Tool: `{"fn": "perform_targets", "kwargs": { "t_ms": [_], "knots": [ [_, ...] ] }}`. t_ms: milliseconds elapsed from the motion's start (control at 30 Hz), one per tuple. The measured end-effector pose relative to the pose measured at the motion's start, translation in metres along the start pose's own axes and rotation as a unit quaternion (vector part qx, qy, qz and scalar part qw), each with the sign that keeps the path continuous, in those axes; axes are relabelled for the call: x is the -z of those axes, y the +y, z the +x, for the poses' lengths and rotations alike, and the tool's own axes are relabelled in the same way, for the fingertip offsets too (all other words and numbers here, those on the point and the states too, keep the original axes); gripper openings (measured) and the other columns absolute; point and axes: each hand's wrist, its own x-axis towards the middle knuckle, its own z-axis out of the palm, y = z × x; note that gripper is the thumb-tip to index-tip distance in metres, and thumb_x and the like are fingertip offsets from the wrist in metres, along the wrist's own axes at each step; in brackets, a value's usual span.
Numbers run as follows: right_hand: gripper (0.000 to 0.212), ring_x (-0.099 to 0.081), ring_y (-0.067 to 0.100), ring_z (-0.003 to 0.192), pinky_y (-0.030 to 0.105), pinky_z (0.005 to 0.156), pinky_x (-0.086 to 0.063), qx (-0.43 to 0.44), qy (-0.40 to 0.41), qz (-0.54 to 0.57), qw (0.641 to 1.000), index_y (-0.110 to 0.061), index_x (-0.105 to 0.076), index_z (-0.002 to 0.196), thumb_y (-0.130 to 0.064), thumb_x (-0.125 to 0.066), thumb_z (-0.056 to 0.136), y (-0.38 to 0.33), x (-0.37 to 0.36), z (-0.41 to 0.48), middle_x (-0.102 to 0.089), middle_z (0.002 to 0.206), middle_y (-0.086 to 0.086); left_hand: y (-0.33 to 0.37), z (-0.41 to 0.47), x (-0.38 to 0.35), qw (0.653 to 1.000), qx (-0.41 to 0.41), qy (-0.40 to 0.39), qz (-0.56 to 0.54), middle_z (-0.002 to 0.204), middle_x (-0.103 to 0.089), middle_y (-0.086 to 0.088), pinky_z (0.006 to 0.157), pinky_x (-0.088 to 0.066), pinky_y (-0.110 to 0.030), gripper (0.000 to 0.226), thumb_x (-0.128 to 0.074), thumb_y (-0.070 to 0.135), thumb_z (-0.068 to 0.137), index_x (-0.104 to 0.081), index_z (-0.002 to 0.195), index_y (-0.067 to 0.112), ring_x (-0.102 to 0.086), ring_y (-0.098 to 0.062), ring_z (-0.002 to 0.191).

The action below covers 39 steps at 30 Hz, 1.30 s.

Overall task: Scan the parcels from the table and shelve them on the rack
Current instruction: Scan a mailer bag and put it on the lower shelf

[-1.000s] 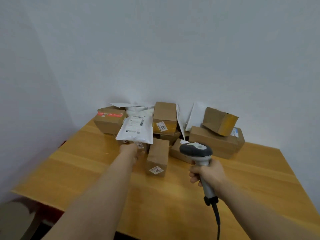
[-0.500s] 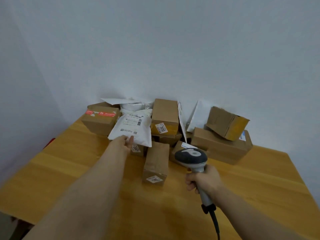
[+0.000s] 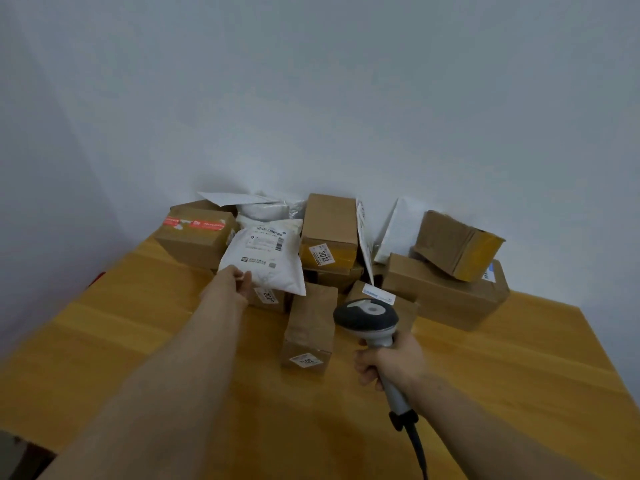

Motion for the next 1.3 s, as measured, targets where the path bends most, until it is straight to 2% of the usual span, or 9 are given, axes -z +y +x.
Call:
{"fn": "perform_targets", "kwargs": {
  "t_ms": [133,333,467,633,767,867,933,1067,1300],
  "knots": [
    [0.015,-0.060,0.016,0.044,0.024,0.042,-0.042,0.014,0.009,0.004,1.000,-0.004,-0.060,0.073,0.009,-0.066,0.074,-0.008,0.002,-0.005,-0.063,0.051,0.001,0.008,-0.030,-0.001,0.998,-0.010,-0.052,0.029,0.112,-0.047,-0.018,0.068,-0.057,-0.029,0.013,-0.054,-0.008,0.086,-0.052,0.082,0.004,-0.053,-0.026,0.080],
    [0.013,-0.063,0.015,0.050,0.023,0.045,-0.045,0.066,0.040,0.061,0.995,-0.003,-0.062,0.085,0.001,-0.072,0.077,-0.023,0.011,-0.030,-0.067,0.065,0.008,0.010,-0.094,0.021,0.995,-0.028,-0.095,0.032,0.100,-0.053,-0.020,0.045,-0.056,-0.026,0.015,-0.053,-0.014,0.081,-0.055,0.085,0.001,-0.055,-0.033,0.086],
    [0.023,-0.067,0.025,0.079,0.029,0.058,-0.051,0.104,0.071,0.131,0.983,-0.010,-0.063,0.094,-0.012,-0.078,0.077,-0.031,0.022,-0.052,-0.070,0.086,0.010,-0.008,-0.138,0.037,0.983,-0.008,-0.173,0.056,0.103,-0.058,-0.023,0.049,-0.058,-0.025,0.020,-0.048,-0.014,0.083,-0.057,0.094,-0.001,-0.059,-0.036,0.093],
    [0.027,-0.064,0.021,0.084,0.032,0.068,-0.050,0.136,0.078,0.213,0.964,-0.018,-0.063,0.093,-0.015,-0.082,0.073,-0.034,0.047,-0.086,-0.069,0.091,0.003,-0.046,-0.184,0.056,0.952,0.059,-0.272,0.130,0.113,-0.061,-0.028,0.060,-0.060,-0.032,0.032,-0.045,-0.019,0.080,-0.059,0.105,-0.005,-0.060,-0.042,0.103],
    [0.031,-0.071,0.022,0.071,0.030,0.052,-0.053,0.135,0.069,0.265,0.952,-0.011,-0.064,0.091,-0.001,-0.081,0.068,-0.028,0.071,-0.108,-0.073,0.082,0.005,-0.068,-0.214,0.067,0.896,0.100,-0.314,0.298,0.106,-0.070,-0.019,0.066,-0.060,-0.031,0.038,-0.055,-0.016,0.079,-0.060,0.113,0.000,-0.068,-0.030,0.094],
    [0.033,-0.068,0.022,0.075,0.031,0.055,-0.053,0.142,0.080,0.239,0.957,-0.008,-0.063,0.091,0.009,-0.079,0.066,-0.023,0.085,-0.120,-0.069,0.084,0.006,-0.074,-0.238,0.067,0.776,0.059,-0.324,0.539,0.095,-0.074,-0.003,0.070,-0.055,-0.031,0.040,-0.068,-0.005,0.077,-0.064,0.113,0.011,-0.070,-0.017,0.082],
    [0.032,-0.067,0.023,0.076,0.032,0.058,-0.053,0.147,0.083,0.226,0.959,-0.008,-0.063,0.089,0.011,-0.077,0.067,-0.020,0.093,-0.126,-0.069,0.084,0.006,-0.074,-0.248,0.063,0.744,0.049,-0.360,0.561,0.107,-0.072,-0.005,0.083,-0.052,-0.038,0.048,-0.072,0.001,0.075,-0.062,0.121,0.013,-0.067,-0.021,0.096],
    [0.031,-0.068,0.025,0.075,0.032,0.057,-0.053,0.150,0.059,0.204,0.966,-0.008,-0.064,0.085,0.012,-0.077,0.067,-0.017,0.106,-0.139,-0.071,0.081,0.006,-0.072,-0.259,0.049,0.824,0.012,-0.421,0.379,0.123,-0.064,-0.017,0.095,-0.050,-0.048,0.060,-0.078,0.006,0.073,-0.056,0.129,0.004,-0.061,-0.033,0.114],
    [0.020,-0.063,0.013,0.069,0.023,0.055,-0.047,0.202,0.024,0.123,0.971,-0.010,-0.063,0.090,-0.003,-0.076,0.075,-0.020,0.119,-0.160,-0.068,0.082,0.004,-0.081,-0.277,0.031,0.872,-0.160,-0.244,0.393,0.091,-0.073,-0.012,0.069,-0.059,-0.048,0.043,-0.078,-0.009,0.068,-0.062,0.105,0.006,-0.071,-0.030,0.080]
  ]
}}
